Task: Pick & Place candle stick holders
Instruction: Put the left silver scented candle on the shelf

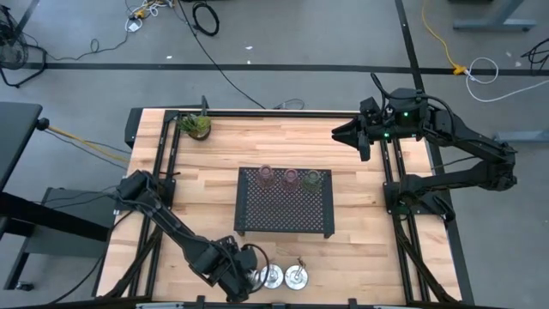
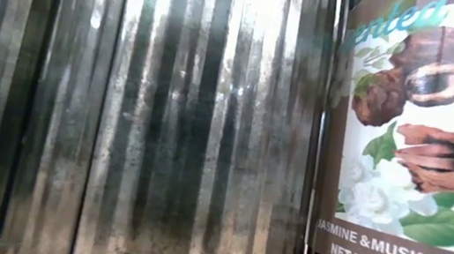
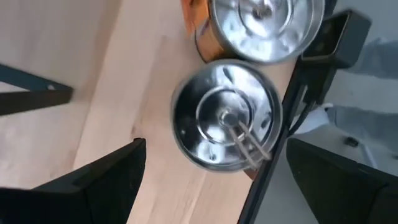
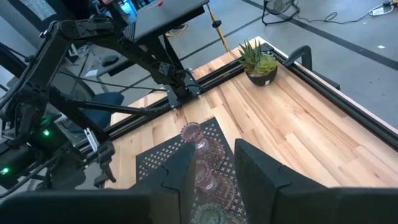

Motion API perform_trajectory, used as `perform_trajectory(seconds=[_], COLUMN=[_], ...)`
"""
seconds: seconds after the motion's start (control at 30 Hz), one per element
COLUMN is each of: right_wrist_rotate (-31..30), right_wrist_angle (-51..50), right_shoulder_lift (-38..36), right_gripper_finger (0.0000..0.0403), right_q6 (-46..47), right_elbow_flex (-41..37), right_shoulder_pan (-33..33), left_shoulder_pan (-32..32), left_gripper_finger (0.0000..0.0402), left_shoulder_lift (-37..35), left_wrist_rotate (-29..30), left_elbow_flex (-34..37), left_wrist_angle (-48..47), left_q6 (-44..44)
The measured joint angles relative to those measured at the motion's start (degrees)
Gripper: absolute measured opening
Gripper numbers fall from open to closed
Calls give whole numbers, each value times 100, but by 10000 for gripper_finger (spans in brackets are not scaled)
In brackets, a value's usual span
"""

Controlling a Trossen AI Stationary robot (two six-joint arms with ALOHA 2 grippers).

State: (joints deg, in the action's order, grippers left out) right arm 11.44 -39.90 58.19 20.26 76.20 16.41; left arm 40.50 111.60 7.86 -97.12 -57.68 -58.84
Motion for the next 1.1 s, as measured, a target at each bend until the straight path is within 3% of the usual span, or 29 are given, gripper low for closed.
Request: perform_trajectory(seconds=[0.73,1.1], right_wrist_rotate=[-2,-2], right_wrist_angle=[0,0], right_shoulder_lift=[2,2], right_gripper_finger=[112,112], right_q6=[-84,-87], right_elbow_flex=[0,0], right_shoulder_pan=[1,-1], left_shoulder_pan=[-55,-55], left_gripper_finger=[387,387], left_shoulder_lift=[459,484], left_wrist_rotate=[72,-314], left_elbow_flex=[-6,6], left_wrist_angle=[507,528], left_q6=[465,552])
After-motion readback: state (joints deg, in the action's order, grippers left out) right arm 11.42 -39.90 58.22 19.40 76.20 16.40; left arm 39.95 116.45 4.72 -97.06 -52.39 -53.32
